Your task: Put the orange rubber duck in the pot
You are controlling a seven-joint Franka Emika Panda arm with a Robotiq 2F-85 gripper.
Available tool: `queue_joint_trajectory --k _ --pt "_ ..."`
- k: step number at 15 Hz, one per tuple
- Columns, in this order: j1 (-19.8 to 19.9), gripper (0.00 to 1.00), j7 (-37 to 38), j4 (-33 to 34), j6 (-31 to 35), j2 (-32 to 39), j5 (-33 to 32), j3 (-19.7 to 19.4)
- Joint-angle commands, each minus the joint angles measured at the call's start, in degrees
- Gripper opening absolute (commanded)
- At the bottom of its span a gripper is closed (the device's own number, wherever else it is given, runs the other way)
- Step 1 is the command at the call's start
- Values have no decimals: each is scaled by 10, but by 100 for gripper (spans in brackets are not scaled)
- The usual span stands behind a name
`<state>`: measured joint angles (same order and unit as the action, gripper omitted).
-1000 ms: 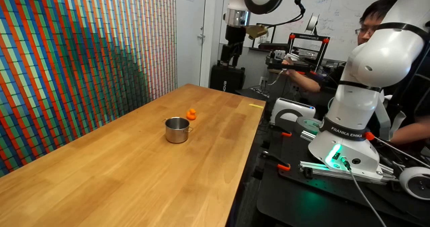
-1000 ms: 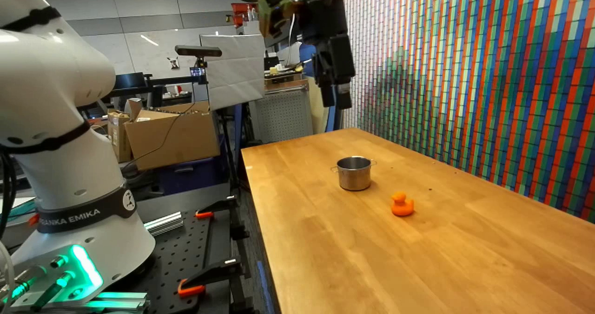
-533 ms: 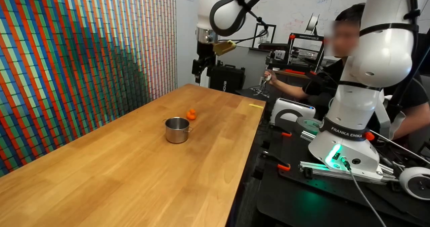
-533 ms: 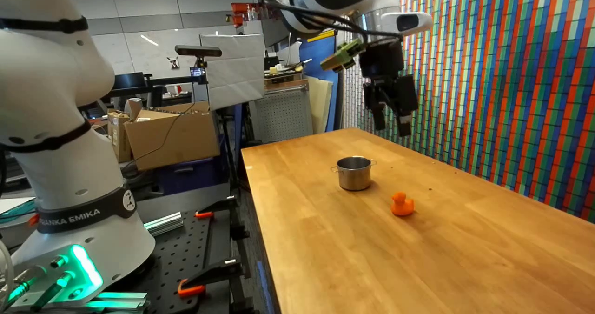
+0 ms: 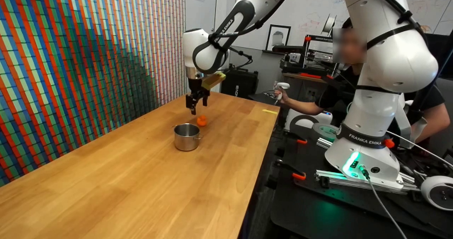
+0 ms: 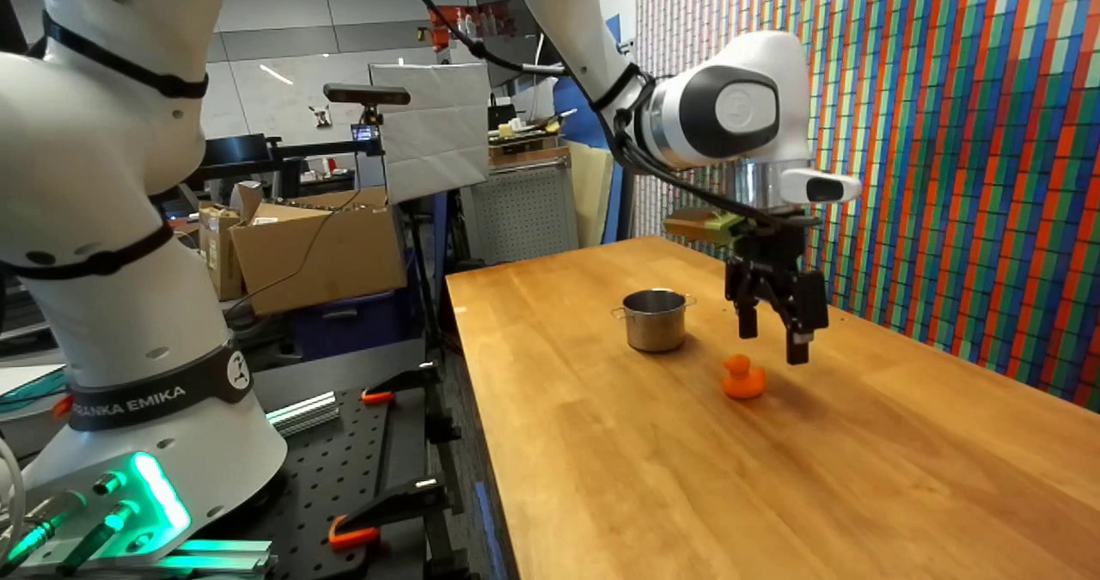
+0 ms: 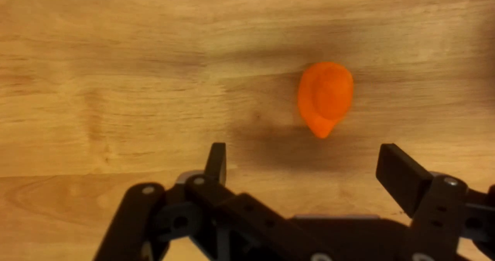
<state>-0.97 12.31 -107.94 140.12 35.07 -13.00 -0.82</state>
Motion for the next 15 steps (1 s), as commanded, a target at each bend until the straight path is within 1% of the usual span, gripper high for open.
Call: queue_joint_trajectory --k 1,3,5,11,15 --pt "-16 100 -12 82 -20 85 23 -13" --pt "-18 100 -13 91 -25 104 31 -11" --pt "-22 100 -12 90 -37 107 39 -11" --pt "-18 100 -5 44 -68 73 57 -17" --pt "-19 100 -6 33 -68 62 54 -26"
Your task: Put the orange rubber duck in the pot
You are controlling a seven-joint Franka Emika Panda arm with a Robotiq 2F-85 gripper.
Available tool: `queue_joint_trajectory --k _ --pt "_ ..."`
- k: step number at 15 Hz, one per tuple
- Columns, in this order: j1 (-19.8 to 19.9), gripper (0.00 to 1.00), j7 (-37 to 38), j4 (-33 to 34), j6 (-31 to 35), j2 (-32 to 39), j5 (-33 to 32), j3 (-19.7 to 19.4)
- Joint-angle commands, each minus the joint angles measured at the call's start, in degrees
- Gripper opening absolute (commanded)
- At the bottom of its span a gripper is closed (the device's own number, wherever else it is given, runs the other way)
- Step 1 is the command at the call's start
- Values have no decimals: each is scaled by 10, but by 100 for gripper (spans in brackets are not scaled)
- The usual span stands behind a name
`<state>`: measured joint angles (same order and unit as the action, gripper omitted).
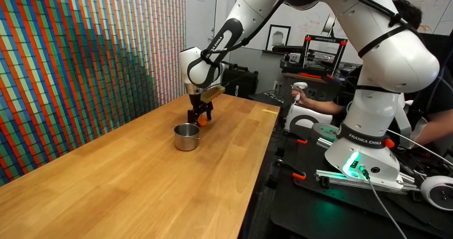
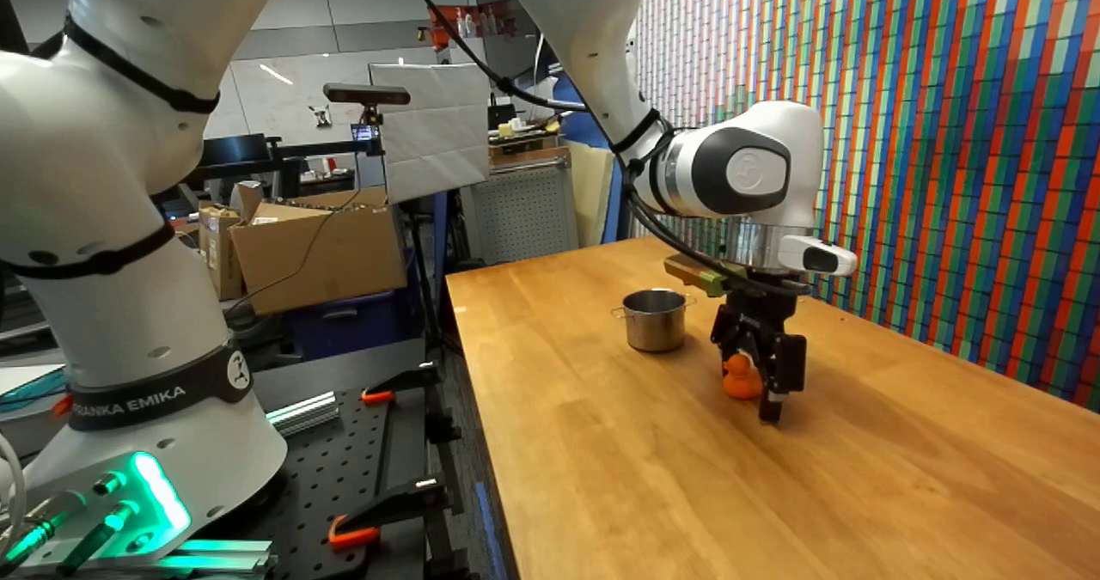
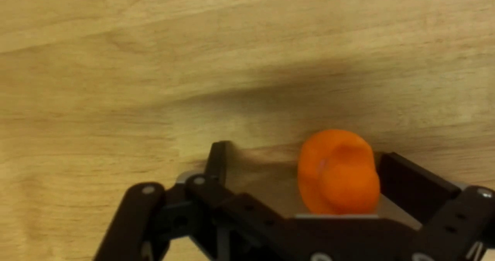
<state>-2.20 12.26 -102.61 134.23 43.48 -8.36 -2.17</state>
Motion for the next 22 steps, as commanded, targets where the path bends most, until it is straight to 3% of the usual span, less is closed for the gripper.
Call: queue_joint_trajectory --k 1,6,7,8,14,16,22 --pt "-9 100 -7 -23 -6 -28 6 -12" --pt "-12 100 -12 -35 -1 -55 7 -5" --pt "-10 75 -17 -39 0 -59 10 -2" --pt "-8 74 -18 -41 -3 -62 15 0" --pt "8 27 -24 -52 -7 -65 45 3" --pt "9 16 -24 -49 -11 -70 48 1" --pt "6 17 -42 -45 -52 -146 54 15"
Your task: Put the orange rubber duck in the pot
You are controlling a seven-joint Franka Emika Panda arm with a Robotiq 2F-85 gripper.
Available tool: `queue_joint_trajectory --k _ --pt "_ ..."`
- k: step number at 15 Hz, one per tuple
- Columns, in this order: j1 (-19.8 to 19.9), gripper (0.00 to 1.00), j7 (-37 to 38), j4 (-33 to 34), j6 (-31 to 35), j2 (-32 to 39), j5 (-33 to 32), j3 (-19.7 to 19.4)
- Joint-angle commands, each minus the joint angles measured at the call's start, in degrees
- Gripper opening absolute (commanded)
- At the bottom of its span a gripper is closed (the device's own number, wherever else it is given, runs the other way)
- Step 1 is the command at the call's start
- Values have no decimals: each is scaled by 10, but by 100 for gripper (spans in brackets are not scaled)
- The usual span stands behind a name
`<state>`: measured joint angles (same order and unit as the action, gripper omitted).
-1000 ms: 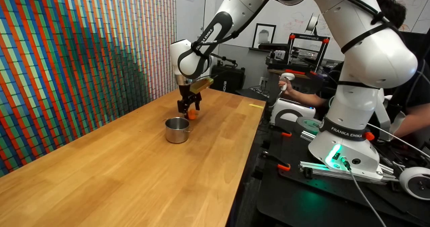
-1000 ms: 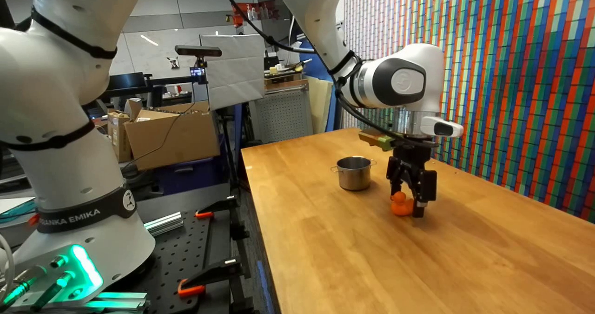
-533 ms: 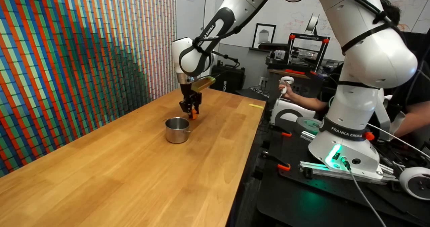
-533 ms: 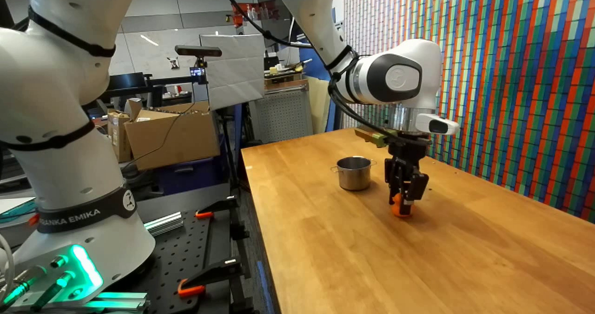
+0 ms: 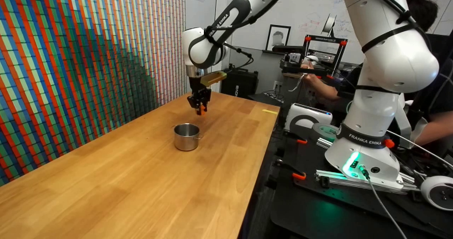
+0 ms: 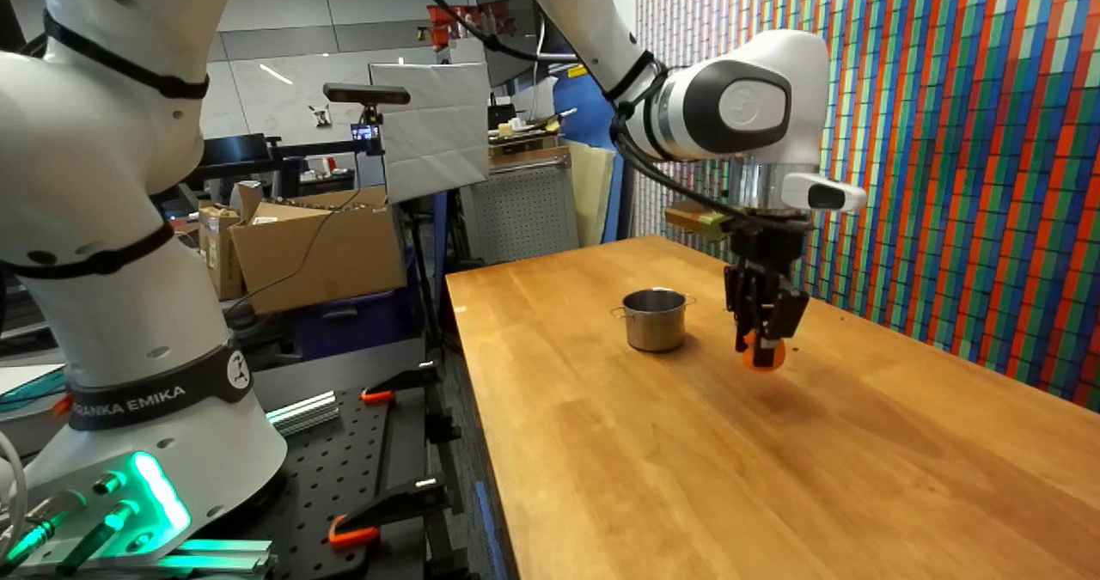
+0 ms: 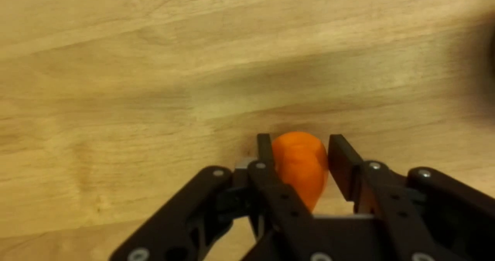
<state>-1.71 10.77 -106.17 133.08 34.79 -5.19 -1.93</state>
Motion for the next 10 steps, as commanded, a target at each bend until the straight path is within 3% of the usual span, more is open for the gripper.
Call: queue_joint_trajectory --k 1,6,10 --pt "4 17 -36 -11 -59 -76 33 22" --pt "2 18 -73 -17 -140 -125 95 56" --pt "-8 18 -77 -31 -141 -115 111 68"
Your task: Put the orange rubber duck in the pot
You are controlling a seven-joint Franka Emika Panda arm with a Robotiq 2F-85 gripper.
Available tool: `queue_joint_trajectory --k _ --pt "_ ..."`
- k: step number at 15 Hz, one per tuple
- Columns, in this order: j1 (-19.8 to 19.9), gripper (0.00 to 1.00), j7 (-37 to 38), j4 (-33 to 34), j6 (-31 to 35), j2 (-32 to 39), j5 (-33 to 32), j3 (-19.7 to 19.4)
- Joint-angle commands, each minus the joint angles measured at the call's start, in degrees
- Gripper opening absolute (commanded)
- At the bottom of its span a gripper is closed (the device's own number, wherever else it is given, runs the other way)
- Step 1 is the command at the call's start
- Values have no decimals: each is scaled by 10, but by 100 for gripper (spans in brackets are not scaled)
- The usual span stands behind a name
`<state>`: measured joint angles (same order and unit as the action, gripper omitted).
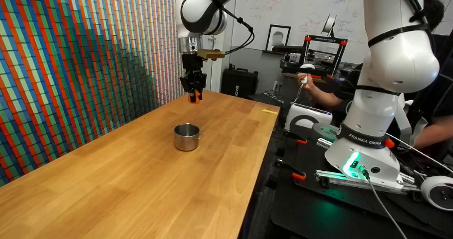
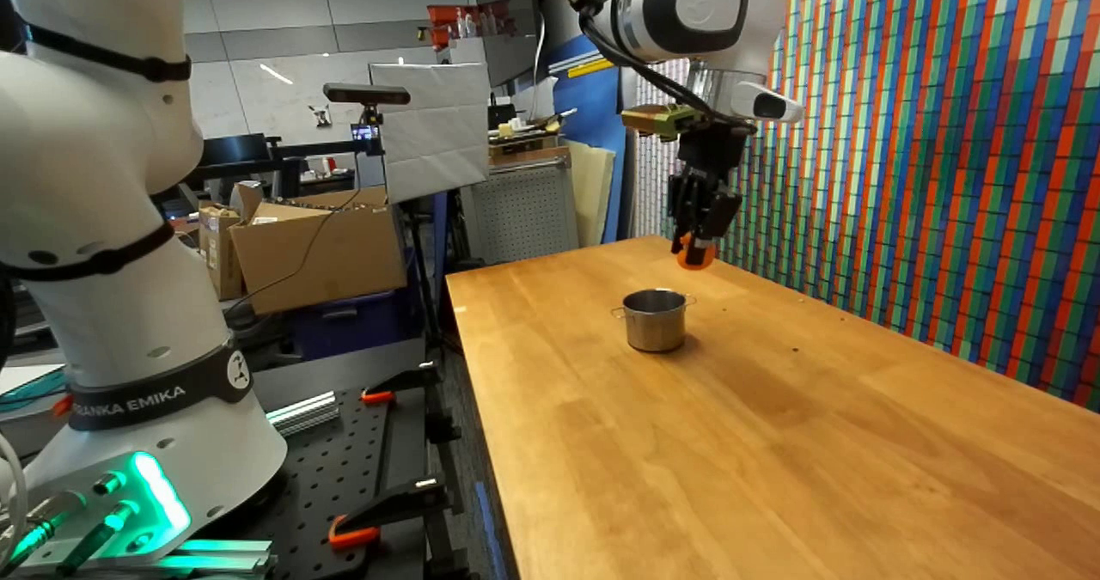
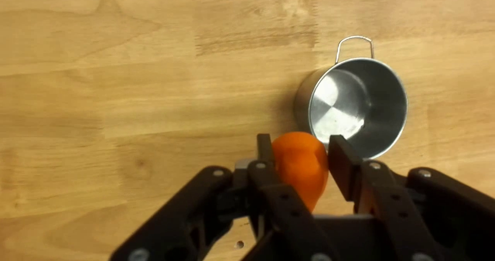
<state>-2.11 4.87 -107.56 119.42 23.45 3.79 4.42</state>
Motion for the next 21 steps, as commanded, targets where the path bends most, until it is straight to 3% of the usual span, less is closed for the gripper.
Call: queue_joint_trajectory --k 1,8,10,12,16,21 --pt "-8 18 -16 -20 4 7 20 6" --pt "-33 18 -7 4 30 77 23 19" --pt "-36 67 -11 20 35 92 22 19" --pt "-39 70 -11 25 43 93 22 21" --pt "-47 98 -8 22 28 59 3 16" --pt "-55 100 2 11 -28 4 -75 -11"
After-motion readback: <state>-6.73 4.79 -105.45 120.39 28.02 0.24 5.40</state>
